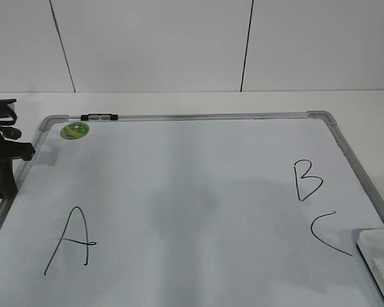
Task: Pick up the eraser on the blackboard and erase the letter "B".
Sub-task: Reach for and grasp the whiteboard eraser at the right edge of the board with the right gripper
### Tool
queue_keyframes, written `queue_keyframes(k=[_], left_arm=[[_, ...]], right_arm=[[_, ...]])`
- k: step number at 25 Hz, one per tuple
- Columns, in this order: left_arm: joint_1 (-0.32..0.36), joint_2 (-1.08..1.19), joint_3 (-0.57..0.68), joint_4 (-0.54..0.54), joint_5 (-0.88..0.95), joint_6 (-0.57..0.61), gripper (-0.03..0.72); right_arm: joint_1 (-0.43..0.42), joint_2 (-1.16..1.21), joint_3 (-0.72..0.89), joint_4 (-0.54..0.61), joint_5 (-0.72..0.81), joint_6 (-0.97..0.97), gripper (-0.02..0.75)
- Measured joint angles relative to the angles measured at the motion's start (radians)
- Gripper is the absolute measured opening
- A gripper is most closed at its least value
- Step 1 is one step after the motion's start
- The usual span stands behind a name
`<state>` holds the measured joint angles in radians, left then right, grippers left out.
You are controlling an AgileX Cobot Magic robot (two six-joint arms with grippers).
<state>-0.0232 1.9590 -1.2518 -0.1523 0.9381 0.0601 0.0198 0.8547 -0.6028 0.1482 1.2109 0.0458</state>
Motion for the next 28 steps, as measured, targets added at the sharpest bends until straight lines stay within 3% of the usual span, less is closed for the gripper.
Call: queue_keyframes(k=[6, 28], left_arm=[[0.0, 0.0, 0.0, 0.0, 0.0, 0.0, 0.02], [0.0, 0.0, 0.0, 0.0, 0.0, -0.002, 0.02]], right_arm=[[0.0, 0.045, 0.0, -0.004, -0.038, -0.046, 0.671], [0.0, 0.459, -0.098, -0.008, -0.222, -0.066, 0.678]])
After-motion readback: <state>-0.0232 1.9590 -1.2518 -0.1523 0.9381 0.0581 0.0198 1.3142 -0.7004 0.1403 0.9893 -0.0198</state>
